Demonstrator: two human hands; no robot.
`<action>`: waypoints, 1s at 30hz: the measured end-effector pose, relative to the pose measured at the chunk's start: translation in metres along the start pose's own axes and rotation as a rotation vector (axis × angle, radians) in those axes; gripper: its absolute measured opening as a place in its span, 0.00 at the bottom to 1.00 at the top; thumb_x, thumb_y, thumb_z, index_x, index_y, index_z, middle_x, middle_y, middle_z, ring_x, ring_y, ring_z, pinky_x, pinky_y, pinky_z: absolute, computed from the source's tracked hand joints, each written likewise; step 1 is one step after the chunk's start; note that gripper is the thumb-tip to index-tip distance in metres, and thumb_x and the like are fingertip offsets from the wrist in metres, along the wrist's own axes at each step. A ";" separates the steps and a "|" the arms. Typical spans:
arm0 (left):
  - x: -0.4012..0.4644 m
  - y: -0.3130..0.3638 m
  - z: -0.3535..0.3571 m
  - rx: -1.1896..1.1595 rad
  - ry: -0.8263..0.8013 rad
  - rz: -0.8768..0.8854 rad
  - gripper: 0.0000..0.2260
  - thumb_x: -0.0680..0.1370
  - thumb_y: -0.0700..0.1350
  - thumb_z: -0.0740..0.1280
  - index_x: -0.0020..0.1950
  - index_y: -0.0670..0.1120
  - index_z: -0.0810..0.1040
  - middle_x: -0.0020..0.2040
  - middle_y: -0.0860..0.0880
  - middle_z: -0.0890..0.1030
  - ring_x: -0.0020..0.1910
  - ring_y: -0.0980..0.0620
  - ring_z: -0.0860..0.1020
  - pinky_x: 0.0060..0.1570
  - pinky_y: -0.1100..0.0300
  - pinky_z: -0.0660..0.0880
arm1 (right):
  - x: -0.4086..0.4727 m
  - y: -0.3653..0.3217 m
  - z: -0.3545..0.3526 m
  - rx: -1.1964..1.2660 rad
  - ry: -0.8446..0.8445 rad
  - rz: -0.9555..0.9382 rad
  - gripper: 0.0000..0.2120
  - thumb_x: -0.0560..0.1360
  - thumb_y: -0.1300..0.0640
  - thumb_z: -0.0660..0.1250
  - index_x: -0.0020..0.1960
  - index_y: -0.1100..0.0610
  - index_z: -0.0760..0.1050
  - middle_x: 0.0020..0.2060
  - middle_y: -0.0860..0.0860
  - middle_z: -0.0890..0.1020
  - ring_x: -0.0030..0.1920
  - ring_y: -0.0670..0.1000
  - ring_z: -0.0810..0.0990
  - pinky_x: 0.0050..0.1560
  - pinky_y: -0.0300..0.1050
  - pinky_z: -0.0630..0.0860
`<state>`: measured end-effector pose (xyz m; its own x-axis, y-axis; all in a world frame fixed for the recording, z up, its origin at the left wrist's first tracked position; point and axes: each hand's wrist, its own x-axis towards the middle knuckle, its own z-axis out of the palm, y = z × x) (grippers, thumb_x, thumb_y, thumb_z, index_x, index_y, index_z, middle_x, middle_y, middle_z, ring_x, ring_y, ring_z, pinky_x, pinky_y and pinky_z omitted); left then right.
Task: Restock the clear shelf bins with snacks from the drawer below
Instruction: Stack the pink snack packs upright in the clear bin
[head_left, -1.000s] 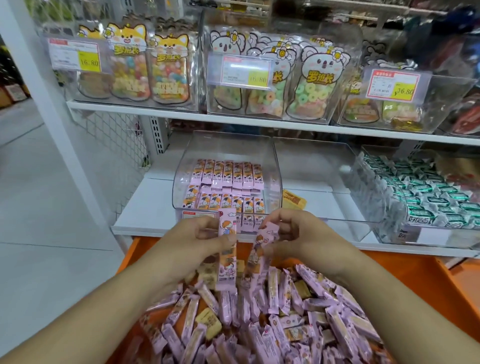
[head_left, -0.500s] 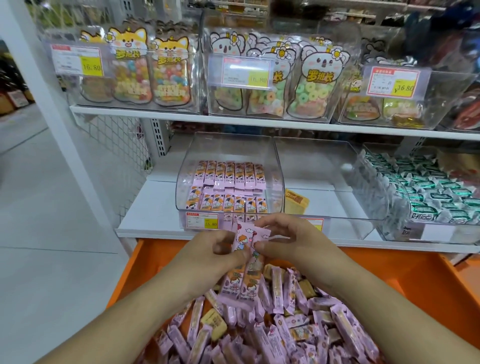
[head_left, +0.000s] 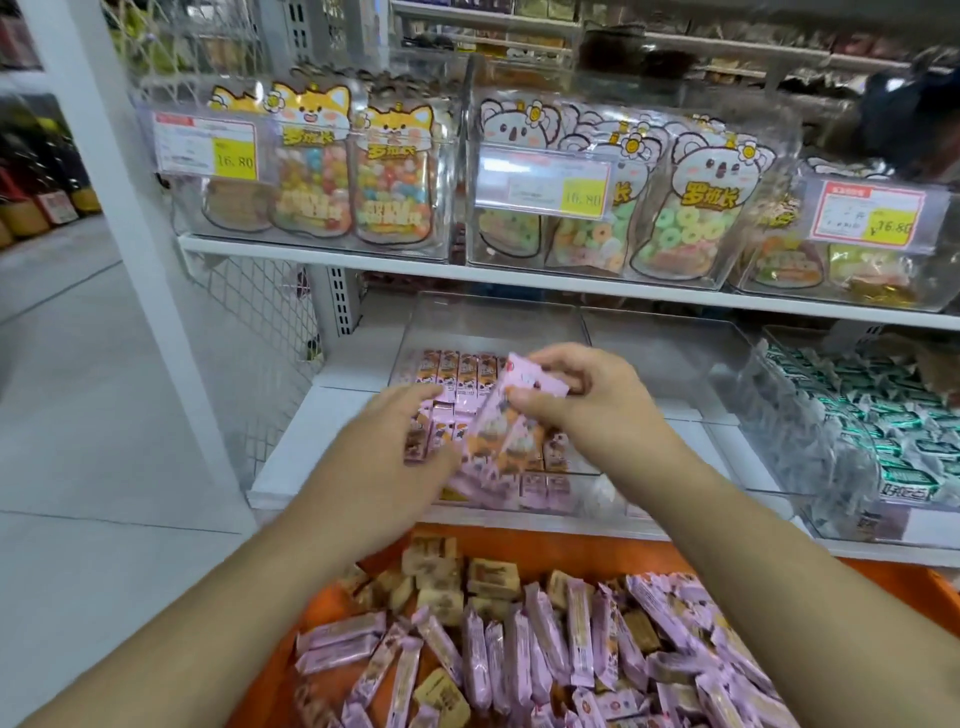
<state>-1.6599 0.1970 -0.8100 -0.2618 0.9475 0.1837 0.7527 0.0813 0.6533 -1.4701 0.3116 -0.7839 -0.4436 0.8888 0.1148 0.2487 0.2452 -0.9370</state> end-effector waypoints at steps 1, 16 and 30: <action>0.006 -0.010 -0.003 0.104 0.030 0.029 0.30 0.81 0.53 0.69 0.81 0.57 0.63 0.78 0.59 0.66 0.75 0.57 0.66 0.72 0.59 0.63 | 0.017 -0.001 0.003 -0.004 0.025 -0.011 0.09 0.75 0.62 0.77 0.54 0.54 0.82 0.42 0.50 0.89 0.41 0.55 0.87 0.41 0.51 0.84; 0.017 -0.044 0.006 0.089 -0.025 -0.063 0.39 0.81 0.45 0.68 0.84 0.59 0.47 0.82 0.58 0.59 0.79 0.52 0.64 0.73 0.53 0.68 | 0.111 0.065 0.073 -0.552 -0.237 0.045 0.22 0.77 0.45 0.76 0.68 0.49 0.78 0.68 0.49 0.80 0.52 0.47 0.77 0.61 0.49 0.77; 0.015 -0.044 0.013 0.120 -0.021 -0.109 0.39 0.83 0.47 0.66 0.85 0.58 0.43 0.85 0.58 0.51 0.81 0.52 0.60 0.75 0.53 0.65 | 0.082 0.066 0.072 -0.628 -0.306 0.022 0.28 0.72 0.50 0.81 0.70 0.47 0.78 0.60 0.44 0.78 0.54 0.46 0.77 0.59 0.46 0.78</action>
<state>-1.6892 0.2120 -0.8448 -0.3337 0.9373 0.1002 0.7877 0.2189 0.5759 -1.5522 0.3724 -0.8599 -0.6323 0.7699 -0.0862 0.6702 0.4879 -0.5593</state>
